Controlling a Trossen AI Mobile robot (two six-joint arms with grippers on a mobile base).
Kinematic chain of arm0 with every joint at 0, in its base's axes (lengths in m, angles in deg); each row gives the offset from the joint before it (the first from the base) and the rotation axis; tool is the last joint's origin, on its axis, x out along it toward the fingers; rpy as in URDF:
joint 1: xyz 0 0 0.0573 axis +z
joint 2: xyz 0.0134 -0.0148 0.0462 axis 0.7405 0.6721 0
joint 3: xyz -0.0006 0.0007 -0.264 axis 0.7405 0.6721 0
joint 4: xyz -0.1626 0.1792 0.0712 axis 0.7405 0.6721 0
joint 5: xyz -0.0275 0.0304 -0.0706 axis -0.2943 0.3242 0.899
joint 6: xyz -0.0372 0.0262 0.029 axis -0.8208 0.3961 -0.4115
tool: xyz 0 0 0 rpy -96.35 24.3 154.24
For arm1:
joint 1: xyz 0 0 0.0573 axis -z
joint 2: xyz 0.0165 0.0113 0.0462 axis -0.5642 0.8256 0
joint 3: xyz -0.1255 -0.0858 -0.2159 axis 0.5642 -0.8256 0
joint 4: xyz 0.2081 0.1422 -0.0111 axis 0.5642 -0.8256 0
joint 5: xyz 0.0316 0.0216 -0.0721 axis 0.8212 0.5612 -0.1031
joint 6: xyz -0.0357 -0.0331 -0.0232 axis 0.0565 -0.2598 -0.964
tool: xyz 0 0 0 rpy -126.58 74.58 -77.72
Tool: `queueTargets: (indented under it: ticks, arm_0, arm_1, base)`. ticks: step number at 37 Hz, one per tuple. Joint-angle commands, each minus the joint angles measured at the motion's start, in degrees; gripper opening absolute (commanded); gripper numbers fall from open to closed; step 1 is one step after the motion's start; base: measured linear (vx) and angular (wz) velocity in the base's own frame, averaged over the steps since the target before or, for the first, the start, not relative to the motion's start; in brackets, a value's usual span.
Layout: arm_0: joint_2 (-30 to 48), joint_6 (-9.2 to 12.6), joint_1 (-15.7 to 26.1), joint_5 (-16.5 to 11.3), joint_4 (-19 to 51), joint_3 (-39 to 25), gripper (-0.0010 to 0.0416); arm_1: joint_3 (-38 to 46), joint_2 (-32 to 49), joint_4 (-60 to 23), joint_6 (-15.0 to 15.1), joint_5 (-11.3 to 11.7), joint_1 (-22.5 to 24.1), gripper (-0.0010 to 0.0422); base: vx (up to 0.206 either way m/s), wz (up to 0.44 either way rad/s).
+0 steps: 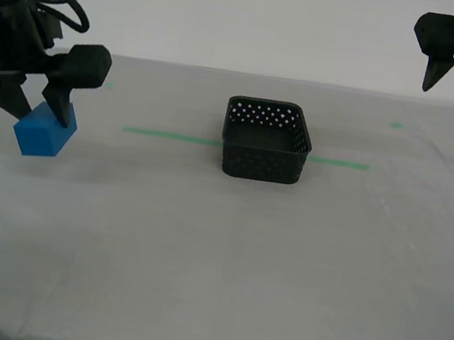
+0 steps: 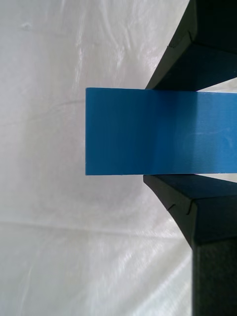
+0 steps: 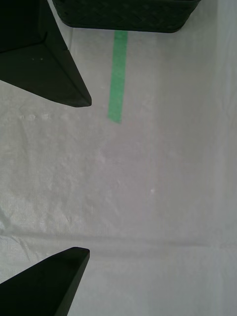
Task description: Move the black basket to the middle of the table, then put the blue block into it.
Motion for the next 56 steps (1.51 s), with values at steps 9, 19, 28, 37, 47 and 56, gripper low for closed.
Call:
queueTargets:
  ticks: [9, 19, 28, 37, 47, 56]
  arm_0:
    - [0.02, 0.09, 0.02, -0.11, -0.04, -0.04, 0.0399]
    - [0.02, 0.07, 0.02, -0.09, -0.04, -0.04, 0.0399]
    - [0.02, 0.09, 0.02, -0.09, -0.04, -0.04, 0.0398]
    - [0.02, 0.09, 0.02, -0.09, -0.02, -0.04, 0.0398]
    - [0.02, 0.07, 0.02, -0.11, -0.04, -0.04, 0.0399]
    - [0.02, 0.09, 0.04, -0.09, -0.04, -0.04, 0.0399]
  arm_1:
    - [6.80, -3.48, -10.62, -2.64, 0.37, 2.38, -0.0001]
    - [11.39, -4.04, -14.14, -6.80, 0.35, 6.67, -0.0001]
    - [14.60, -4.02, -14.10, -10.16, 0.39, 10.54, 0.0000]
    - [16.70, -4.02, -14.16, -12.96, 2.01, 14.53, -0.0001]
    - [19.02, -3.63, -13.46, -15.37, 5.29, 18.49, -0.0001]
    - [19.56, -3.19, -11.65, -15.91, 6.38, 19.63, -0.0001]
  base:
    - [0.000, 0.000]
    - [0.000, 0.000]
    - [0.000, 0.000]
    - [0.000, 0.000]
    - [0.000, 0.000]
    - [0.000, 0.000]
